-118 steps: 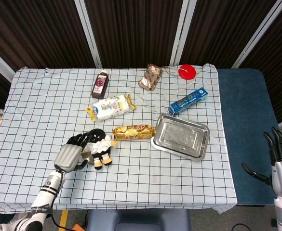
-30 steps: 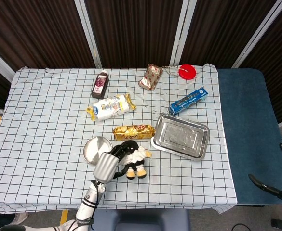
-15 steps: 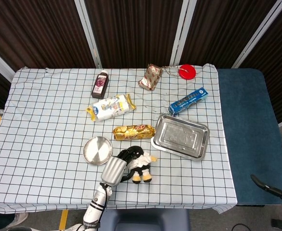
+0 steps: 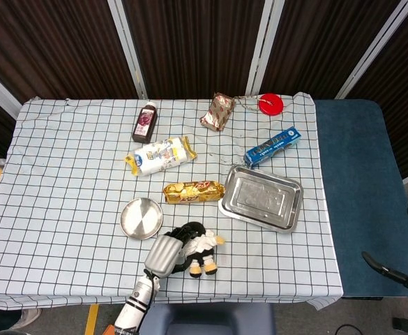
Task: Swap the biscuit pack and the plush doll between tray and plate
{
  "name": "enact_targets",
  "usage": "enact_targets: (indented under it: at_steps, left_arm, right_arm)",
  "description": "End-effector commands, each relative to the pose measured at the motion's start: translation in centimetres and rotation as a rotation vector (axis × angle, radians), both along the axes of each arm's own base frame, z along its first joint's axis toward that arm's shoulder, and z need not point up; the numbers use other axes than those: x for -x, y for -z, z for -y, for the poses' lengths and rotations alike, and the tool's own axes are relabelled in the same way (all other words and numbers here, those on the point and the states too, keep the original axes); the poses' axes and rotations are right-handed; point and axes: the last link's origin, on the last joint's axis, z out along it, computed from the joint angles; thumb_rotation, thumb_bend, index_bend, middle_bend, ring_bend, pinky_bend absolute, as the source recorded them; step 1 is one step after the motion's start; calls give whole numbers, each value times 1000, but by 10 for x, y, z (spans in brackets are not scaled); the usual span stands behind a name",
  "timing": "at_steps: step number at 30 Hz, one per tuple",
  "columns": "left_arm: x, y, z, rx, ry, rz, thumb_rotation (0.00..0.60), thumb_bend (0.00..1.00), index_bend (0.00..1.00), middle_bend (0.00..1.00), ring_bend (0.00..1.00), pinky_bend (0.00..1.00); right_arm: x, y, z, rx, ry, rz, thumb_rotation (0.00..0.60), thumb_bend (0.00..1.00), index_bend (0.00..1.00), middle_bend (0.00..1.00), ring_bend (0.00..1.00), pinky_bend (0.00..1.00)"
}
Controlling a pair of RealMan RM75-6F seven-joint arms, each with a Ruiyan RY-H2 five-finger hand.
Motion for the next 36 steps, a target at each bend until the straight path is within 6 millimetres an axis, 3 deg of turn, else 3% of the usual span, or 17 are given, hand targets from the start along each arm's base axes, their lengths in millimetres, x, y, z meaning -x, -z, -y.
enact_targets:
  at_steps: [1,10,13,16,23,36]
  left_arm:
    - [3,-11,1,47,-12,-67,600,441,0,0,0,270]
    - [0,-68,-6,60,-25,-188,600,433,0,0,0,230]
    - [-4,-90,-22,1,-51,-192,600,436,0,0,0,230]
    - [-9,-100,-43,-102,-46,-162,600,435,0,0,0,230]
    - [-19,-82,-80,-104,25,-132,600,432,0,0,0,218]
    - [-37,-34,-114,-8,38,-174,600,437,0,0,0,177]
  right_arm:
    - [0,0,0,-1,0,0,600,22,0,0,0,0]
    - [0,4,1,-20,11,-17,600,22,0,0,0,0]
    - [0,6,2,-24,15,-23,600,22,0,0,0,0]
    - [-1,7,3,-29,19,-29,600,22,0,0,0,0]
    - [-1,9,3,-38,18,-41,600,22,0,0,0,0]
    - [0,15,4,-94,43,-86,600,22,0,0,0,0]
